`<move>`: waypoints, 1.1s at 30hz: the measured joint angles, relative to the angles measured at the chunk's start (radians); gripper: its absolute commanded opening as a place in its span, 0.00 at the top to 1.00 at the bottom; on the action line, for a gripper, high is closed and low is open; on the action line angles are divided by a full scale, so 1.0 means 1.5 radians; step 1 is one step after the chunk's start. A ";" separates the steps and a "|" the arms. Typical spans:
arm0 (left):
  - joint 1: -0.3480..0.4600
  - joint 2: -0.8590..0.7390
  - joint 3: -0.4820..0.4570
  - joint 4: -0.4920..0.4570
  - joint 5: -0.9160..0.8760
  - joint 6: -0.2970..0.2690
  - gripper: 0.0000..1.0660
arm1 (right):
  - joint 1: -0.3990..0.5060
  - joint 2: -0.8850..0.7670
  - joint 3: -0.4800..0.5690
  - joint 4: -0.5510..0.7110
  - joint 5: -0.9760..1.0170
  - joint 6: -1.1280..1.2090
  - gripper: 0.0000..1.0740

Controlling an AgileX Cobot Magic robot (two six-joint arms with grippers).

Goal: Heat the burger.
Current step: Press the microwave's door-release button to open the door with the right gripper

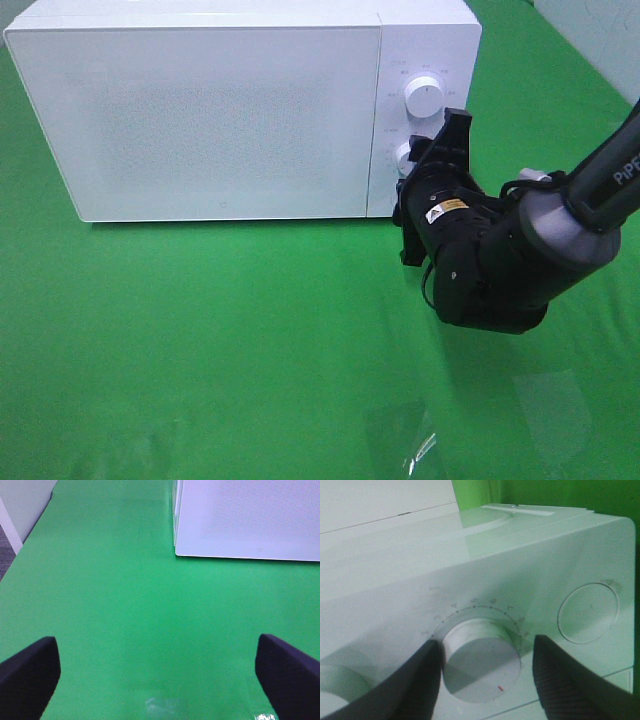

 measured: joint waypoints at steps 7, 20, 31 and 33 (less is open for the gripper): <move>0.000 0.000 0.000 0.000 0.000 0.000 0.08 | -0.006 -0.004 0.031 0.012 -0.003 -0.016 0.35; 0.000 0.000 0.000 0.000 0.000 0.000 0.08 | -0.007 -0.116 0.155 -0.062 -0.003 -0.143 0.34; 0.000 0.000 0.000 0.000 0.000 0.000 0.08 | -0.007 -0.280 0.193 -0.127 0.147 -0.442 0.34; 0.000 0.000 0.000 0.000 0.000 0.000 0.08 | -0.007 -0.305 0.193 -0.133 0.193 -0.516 0.34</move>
